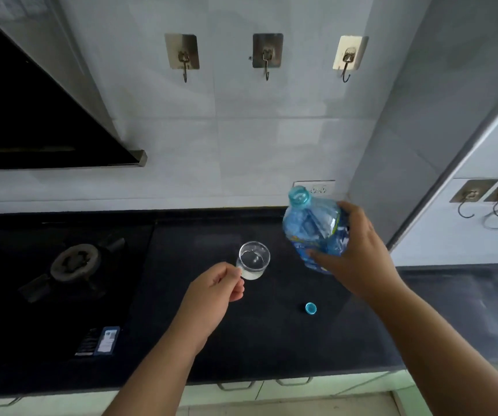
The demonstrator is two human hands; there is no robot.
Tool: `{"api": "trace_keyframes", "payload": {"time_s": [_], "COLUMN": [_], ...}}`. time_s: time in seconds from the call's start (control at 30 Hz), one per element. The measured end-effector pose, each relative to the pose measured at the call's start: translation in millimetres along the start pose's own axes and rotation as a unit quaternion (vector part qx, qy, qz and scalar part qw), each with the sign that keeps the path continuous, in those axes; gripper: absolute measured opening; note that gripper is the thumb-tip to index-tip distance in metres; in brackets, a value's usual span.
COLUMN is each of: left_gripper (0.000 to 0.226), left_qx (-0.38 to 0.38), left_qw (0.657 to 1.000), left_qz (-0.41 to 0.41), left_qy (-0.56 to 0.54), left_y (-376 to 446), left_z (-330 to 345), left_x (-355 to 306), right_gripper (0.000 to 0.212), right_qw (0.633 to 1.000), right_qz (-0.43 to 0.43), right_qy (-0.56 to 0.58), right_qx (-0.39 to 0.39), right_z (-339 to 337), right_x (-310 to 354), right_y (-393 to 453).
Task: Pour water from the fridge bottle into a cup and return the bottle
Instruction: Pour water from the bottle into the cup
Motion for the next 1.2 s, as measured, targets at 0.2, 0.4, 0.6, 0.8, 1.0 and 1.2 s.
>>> {"api": "trace_keyframes", "payload": {"time_s": [0.2,0.4,0.6,0.8,1.0,1.2], "left_gripper": [0.026,0.027,0.026,0.023,0.023,0.028], "left_qx": [-0.002,-0.01,-0.013,-0.024,-0.042,-0.046], "left_qw": [0.998,0.993,0.987,0.98,0.975,0.976], "left_qz": [-0.062,-0.11,-0.151,-0.185,-0.209,-0.21], "left_qy": [-0.029,-0.04,-0.047,-0.064,-0.062,-0.019], "left_y": [37,62,90,117,136,149], "left_z": [12,24,36,50,59,65], "left_x": [75,140,185,212,224,228], "right_gripper": [0.087,0.093,0.097,0.091,0.083,0.084], "right_qw": [0.982,0.966,0.955,0.947,0.944,0.937], "right_qz": [0.141,0.184,0.184,0.201,0.174,0.161], "right_qy": [0.088,0.075,0.059,0.072,0.08,0.082], "right_qx": [0.092,0.164,0.224,0.239,0.269,0.299], "right_z": [79,142,188,214,224,231], "right_x": [-63,-99,-115,-123,-116,-113], "right_y": [-38,-71,-88,-91,-84,-81]}}
Point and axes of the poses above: each hand's wrist, its own y-axis towards the middle knuckle, its own z-axis out of the palm, x = y × z, the point moved 9 cm from there along y, towards the middle knuckle, and after that the axes turned 6 degrees about -y, right-handed, at the moved point
